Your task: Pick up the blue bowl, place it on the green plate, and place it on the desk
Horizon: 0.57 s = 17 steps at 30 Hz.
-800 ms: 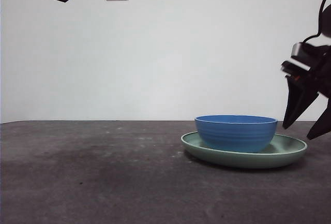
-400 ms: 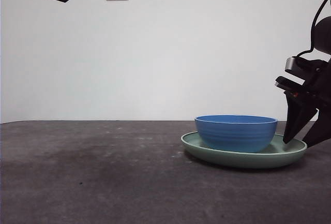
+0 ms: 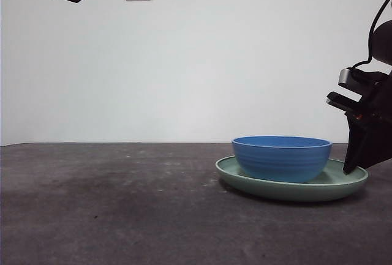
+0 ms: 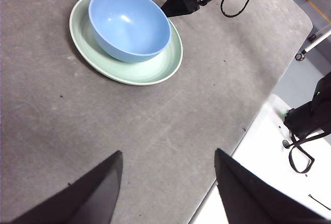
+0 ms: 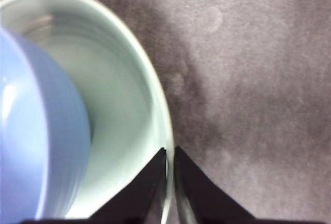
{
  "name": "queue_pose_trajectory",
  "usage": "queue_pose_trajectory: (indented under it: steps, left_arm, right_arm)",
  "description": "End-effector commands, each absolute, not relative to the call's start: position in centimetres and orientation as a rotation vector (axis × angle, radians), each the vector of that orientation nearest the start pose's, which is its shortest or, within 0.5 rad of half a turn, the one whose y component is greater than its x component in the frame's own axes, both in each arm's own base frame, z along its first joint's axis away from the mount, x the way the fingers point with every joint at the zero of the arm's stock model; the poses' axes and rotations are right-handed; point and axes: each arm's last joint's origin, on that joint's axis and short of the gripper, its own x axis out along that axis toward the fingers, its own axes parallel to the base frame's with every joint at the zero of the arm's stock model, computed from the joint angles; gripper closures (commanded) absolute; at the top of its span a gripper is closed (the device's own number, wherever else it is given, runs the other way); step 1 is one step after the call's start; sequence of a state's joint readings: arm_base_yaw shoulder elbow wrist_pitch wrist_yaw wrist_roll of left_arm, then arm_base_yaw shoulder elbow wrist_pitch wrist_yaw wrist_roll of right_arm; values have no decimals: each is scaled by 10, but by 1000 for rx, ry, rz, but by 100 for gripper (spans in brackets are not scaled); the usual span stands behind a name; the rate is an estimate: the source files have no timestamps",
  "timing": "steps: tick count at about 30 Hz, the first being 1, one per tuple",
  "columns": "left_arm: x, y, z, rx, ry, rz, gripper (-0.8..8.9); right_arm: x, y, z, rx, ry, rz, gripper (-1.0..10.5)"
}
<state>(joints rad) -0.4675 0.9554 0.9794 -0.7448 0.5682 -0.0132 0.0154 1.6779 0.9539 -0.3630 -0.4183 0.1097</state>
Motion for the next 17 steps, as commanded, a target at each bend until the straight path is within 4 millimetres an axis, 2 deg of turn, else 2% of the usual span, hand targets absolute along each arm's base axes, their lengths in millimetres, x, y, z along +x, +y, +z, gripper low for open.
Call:
queue_pose_trajectory:
  steps: [1, 7, 17]
  left_arm:
    - [155, -97, 325, -38, 749, -998, 526]
    - [155, -97, 325, -38, 753, -998, 526]
    - [155, -97, 325, -38, 753, -998, 526]
  right_arm:
    - [320, 15, 164, 315, 1091, 330, 935]
    - [320, 16, 169, 366, 1080, 363, 935]
    - [313, 18, 200, 429, 980, 423, 935]
